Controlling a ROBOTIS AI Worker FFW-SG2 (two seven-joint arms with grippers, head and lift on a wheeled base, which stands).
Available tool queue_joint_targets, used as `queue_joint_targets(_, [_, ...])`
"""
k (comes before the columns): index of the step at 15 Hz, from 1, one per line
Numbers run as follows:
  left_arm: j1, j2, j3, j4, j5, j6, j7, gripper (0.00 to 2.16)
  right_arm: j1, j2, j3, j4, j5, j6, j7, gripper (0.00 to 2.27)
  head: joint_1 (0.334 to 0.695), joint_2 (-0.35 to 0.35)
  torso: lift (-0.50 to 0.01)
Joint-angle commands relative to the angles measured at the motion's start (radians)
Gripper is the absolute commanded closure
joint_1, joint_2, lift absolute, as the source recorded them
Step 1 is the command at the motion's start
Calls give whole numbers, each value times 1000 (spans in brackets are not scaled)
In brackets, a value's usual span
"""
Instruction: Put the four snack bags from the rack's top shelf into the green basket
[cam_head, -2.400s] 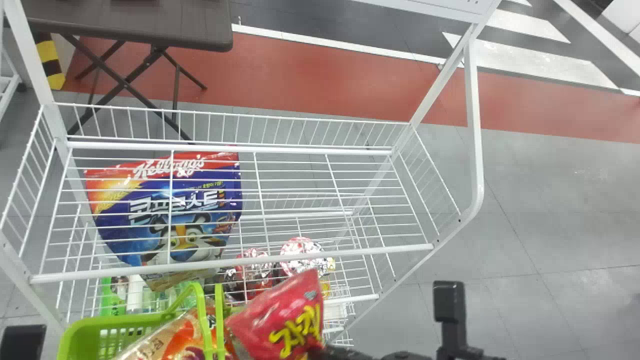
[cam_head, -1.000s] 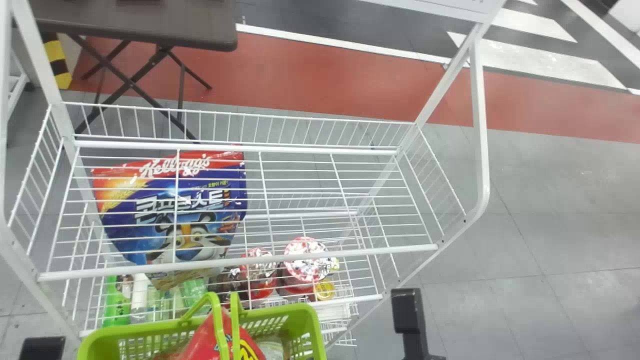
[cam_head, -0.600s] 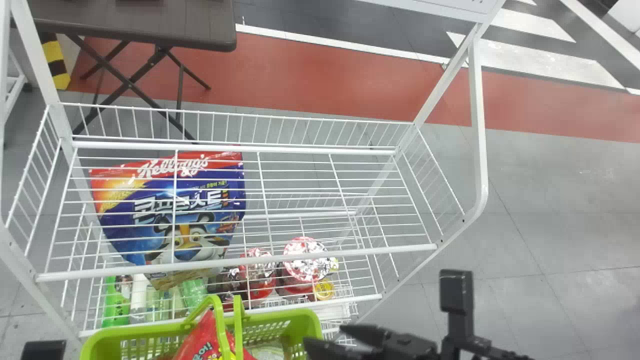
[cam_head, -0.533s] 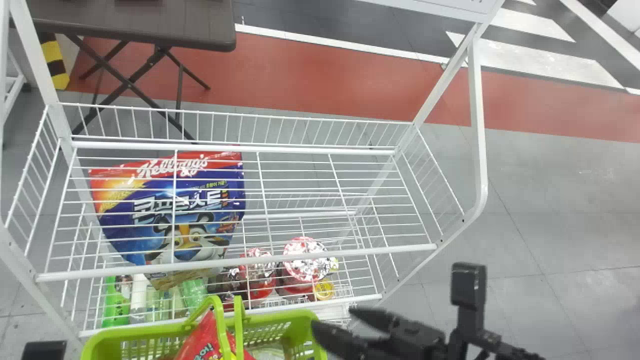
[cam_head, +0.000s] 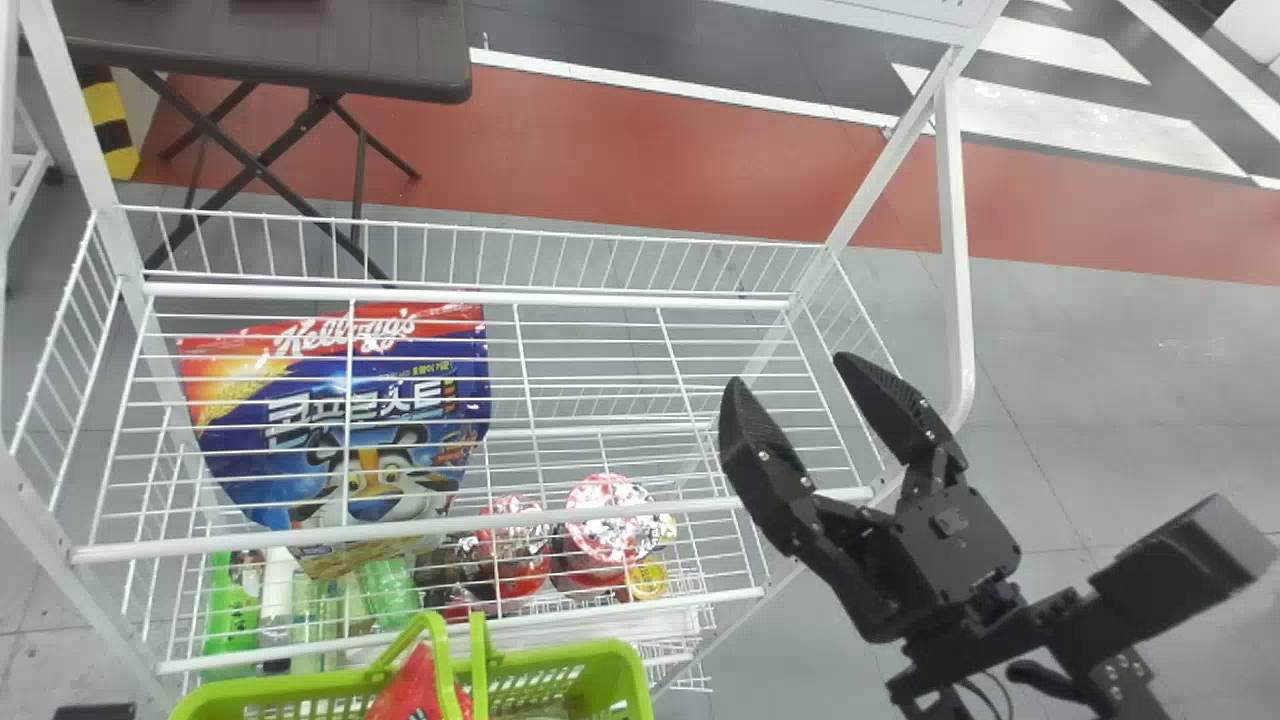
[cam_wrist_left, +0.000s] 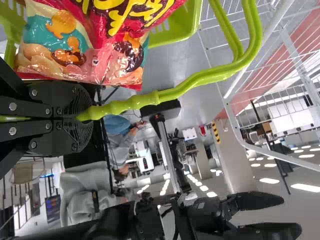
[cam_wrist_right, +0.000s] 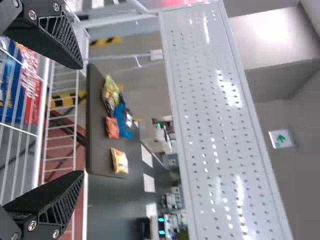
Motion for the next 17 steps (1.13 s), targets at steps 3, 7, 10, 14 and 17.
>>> queue_joint_targets(3, [9, 0, 6, -3, 1, -11, -10, 2125, 6, 0, 27, -1, 15, 39, -19, 63, 695, -350, 0])
queue_joint_targets(7, [9, 0, 8, -3, 1, -14, -13, 2125, 10, 0, 22, -15, 15, 51, -27, 63, 695, -350, 0])
queue_joint_targets(10, [9, 0, 9, -3, -1, -14, -13, 2125, 12, 0, 22, -23, 15, 54, -33, 63, 695, -350, 0])
queue_joint_targets(14, [9, 0, 12, -6, -1, -14, -14, 2125, 13, 0, 21, -26, 13, 54, -33, 63, 695, -350, 0])
queue_joint_targets(17, [9, 2, 12, -6, 1, -11, -14, 2125, 16, 0, 18, -30, 13, 60, -33, 63, 695, -350, 0])
